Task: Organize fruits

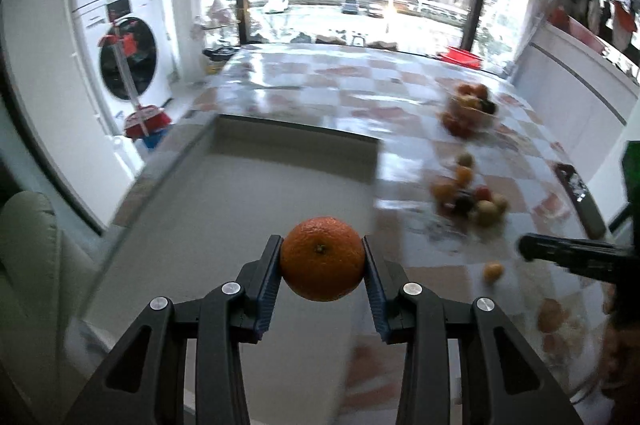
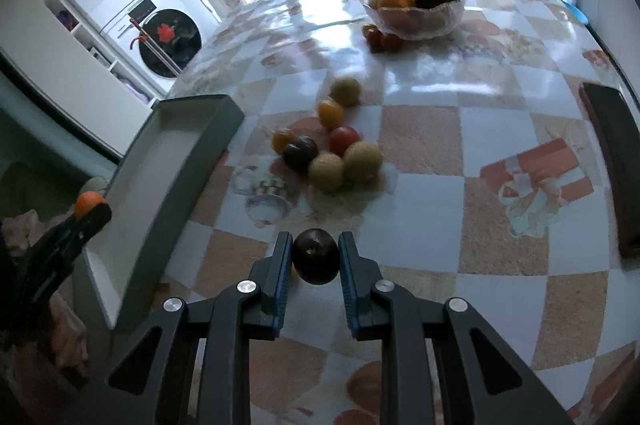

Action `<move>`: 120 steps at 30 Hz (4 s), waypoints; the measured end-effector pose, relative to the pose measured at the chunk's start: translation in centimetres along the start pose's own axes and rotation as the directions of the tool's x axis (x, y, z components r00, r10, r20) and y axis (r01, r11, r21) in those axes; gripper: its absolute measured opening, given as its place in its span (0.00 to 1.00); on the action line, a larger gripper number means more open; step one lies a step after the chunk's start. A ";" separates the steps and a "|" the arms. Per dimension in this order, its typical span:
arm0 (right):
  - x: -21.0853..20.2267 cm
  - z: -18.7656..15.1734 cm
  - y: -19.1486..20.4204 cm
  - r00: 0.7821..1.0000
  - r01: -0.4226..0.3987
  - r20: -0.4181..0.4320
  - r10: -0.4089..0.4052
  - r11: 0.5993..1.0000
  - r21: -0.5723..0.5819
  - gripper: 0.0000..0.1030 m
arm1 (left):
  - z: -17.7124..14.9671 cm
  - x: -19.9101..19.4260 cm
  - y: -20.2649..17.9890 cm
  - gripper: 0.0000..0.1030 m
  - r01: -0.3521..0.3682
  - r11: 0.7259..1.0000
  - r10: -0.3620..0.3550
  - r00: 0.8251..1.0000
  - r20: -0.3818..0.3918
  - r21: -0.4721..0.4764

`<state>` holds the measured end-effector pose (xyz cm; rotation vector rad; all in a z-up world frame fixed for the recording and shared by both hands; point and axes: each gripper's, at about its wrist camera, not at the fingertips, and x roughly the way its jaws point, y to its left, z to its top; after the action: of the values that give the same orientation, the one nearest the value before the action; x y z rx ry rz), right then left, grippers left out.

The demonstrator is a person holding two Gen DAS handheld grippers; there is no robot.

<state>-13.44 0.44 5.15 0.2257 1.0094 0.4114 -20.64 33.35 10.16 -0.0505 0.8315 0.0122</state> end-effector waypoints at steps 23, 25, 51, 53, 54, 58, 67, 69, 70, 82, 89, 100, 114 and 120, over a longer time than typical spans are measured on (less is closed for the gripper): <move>6.5 0.6 18.2 0.975 -0.174 -0.172 0.142 0.965 -0.195 0.35 | -3.1 3.3 8.5 0.40 -0.077 0.995 0.072 0.994 -0.080 -0.064; 6.5 0.7 18.1 0.975 -0.172 -0.173 0.141 0.969 -0.180 0.63 | -3.5 3.7 8.5 0.41 -0.088 0.994 0.083 0.994 -0.077 -0.058; -2.1 -5.1 -5.3 0.888 0.459 0.023 -0.460 0.888 0.039 1.00 | -4.4 4.4 -8.9 0.85 0.200 0.966 -0.183 0.976 -0.116 0.163; -2.2 -5.7 -6.2 0.882 0.470 0.023 -0.471 0.882 0.044 1.00 | -4.4 5.3 -9.2 0.85 0.137 0.977 -0.119 0.987 -0.112 0.165; -2.3 -5.9 -6.7 0.890 0.454 0.026 -0.456 0.889 0.055 1.00 | -4.4 5.3 -9.2 0.85 0.126 0.977 -0.109 0.989 -0.103 0.172; -2.4 -5.6 -7.6 0.888 0.452 0.063 -0.456 0.889 0.071 1.00 | -3.2 6.6 -9.7 0.85 0.053 0.984 -0.031 0.991 -0.127 0.171; -2.0 -6.0 -7.2 0.883 0.448 0.133 -0.451 0.893 0.052 1.00 | -4.2 7.3 -11.4 0.99 -0.001 0.994 0.011 0.996 -0.094 0.105; -1.9 -5.9 -7.2 0.883 0.447 0.135 -0.451 0.893 0.054 1.00 | -4.3 7.3 -11.3 0.99 -0.002 0.994 0.011 0.996 -0.087 0.106; -1.9 -5.9 -7.3 0.883 0.447 0.135 -0.450 0.893 0.055 1.00 | -4.2 7.3 -11.3 0.99 -0.003 0.994 0.012 0.996 -0.086 0.106; -1.7 -5.9 -7.2 0.881 0.448 0.138 -0.452 0.892 0.059 1.00 | -4.0 7.5 -11.4 0.99 -0.003 0.994 0.012 0.996 -0.085 0.106; -1.8 -5.9 -7.2 0.881 0.448 0.138 -0.452 0.892 0.059 1.00 | -4.0 7.5 -11.4 0.99 -0.003 0.994 0.012 0.996 -0.085 0.106; -1.8 -5.9 -7.2 0.881 0.448 0.139 -0.452 0.892 0.059 1.00 | -4.0 7.5 -11.4 0.99 -0.004 0.994 0.013 0.996 -0.085 0.106; -1.8 -5.9 -7.3 0.881 0.449 0.139 -0.452 0.892 0.059 1.00 | -4.0 7.6 -11.4 0.99 -0.004 0.995 0.013 0.996 -0.085 0.105; -1.8 -5.9 -7.3 0.881 0.449 0.139 -0.453 0.892 0.058 1.00 | -4.0 7.5 -11.4 0.99 -0.004 0.995 0.013 0.996 -0.085 0.104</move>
<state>-17.70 -6.92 0.80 0.0360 0.8858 -0.0453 -18.18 21.73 2.35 0.0507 0.9163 -0.0258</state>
